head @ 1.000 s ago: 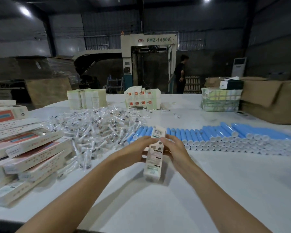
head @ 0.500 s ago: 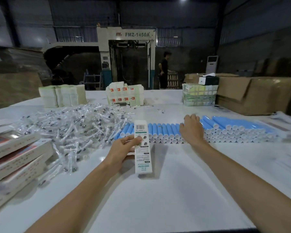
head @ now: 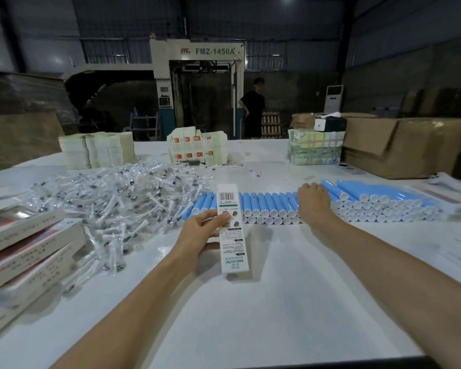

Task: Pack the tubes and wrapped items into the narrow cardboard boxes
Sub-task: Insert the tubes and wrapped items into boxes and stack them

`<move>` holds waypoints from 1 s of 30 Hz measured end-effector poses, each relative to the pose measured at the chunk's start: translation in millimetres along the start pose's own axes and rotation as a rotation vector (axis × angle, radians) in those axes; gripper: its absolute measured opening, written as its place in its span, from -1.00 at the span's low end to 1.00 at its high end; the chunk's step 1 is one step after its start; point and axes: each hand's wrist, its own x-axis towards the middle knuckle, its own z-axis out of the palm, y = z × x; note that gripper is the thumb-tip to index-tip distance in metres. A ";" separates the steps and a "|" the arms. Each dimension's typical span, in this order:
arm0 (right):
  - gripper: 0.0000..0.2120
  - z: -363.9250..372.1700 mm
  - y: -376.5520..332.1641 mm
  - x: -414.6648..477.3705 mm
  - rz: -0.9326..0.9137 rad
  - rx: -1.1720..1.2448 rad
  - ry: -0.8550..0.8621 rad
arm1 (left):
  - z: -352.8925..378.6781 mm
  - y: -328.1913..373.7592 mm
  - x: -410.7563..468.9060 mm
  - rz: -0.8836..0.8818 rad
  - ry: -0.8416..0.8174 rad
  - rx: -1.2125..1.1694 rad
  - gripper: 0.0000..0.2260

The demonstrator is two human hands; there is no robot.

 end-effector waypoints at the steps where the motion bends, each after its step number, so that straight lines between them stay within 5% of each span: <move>1: -0.61 0.0 -2.8 0.2 -0.003 0.021 -0.015 | 0.2 0.8 -0.5 0.004 -0.003 0.003 -0.72; 5: -0.36 1.2 -9.2 -2.5 0.017 0.119 0.053 | 0.9 3.9 -4.4 0.023 -0.028 0.029 -0.70; 7: -0.43 -9.2 -8.9 -6.5 0.022 0.243 0.126 | 1.4 6.5 -6.9 0.044 -0.050 0.056 -0.67; 12: -0.85 -54.6 -14.8 -33.1 0.069 1.374 0.081 | 4.3 15.7 -13.2 0.154 -0.124 0.113 -0.57; 15: -0.83 -79.5 -20.5 -62.7 0.020 1.896 0.033 | 6.3 20.4 -17.2 0.209 -0.160 0.141 -0.64; 19: -0.70 -113.2 -21.1 -78.8 -0.142 2.267 0.083 | 7.7 20.3 -18.5 0.234 -0.158 0.189 -0.68; 25: -0.59 -147.2 -27.0 -81.6 -0.340 2.104 0.052 | 10.1 17.6 -17.7 0.220 -0.165 0.212 -0.66; 30: -0.70 -139.4 -34.8 -81.1 -0.249 1.772 -0.078 | 9.4 19.1 -18.9 0.230 -0.160 0.212 -0.68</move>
